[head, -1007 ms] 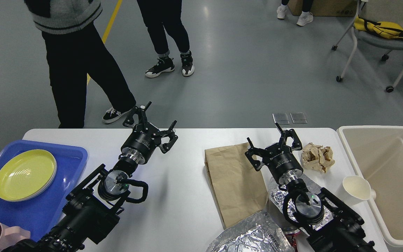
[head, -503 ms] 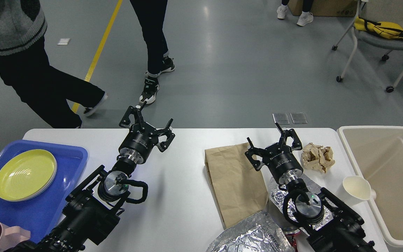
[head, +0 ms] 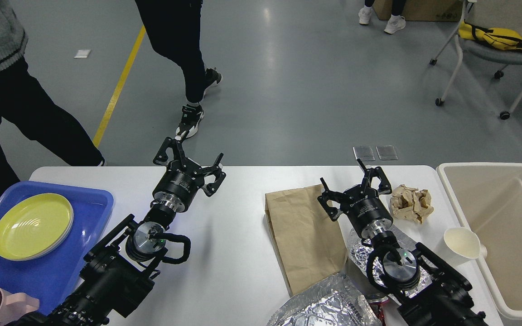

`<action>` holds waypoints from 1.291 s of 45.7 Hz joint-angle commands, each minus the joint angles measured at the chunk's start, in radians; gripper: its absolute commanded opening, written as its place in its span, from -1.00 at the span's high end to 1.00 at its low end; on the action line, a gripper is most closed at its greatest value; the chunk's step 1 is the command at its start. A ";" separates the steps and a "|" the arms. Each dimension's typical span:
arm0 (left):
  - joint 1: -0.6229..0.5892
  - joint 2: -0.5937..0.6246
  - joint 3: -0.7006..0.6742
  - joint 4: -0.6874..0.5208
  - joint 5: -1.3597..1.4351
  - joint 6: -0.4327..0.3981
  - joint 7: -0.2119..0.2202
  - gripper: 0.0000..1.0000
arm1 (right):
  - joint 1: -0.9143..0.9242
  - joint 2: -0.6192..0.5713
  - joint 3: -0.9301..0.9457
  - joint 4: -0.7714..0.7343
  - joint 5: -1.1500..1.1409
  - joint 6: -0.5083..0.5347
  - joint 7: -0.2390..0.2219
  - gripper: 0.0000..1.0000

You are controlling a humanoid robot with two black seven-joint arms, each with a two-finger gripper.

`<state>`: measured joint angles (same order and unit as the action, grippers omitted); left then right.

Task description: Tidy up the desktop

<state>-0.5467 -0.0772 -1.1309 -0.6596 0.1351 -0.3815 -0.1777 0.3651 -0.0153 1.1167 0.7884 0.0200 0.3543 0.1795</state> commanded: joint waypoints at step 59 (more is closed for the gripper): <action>0.085 0.264 -0.185 0.150 -0.118 -0.246 -0.138 -0.94 | -0.002 0.000 0.002 0.000 0.000 0.000 0.000 -1.00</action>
<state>-0.4619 0.1875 -1.3162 -0.5091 0.0170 -0.6270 -0.3154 0.3635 -0.0139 1.1183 0.7900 0.0199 0.3543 0.1794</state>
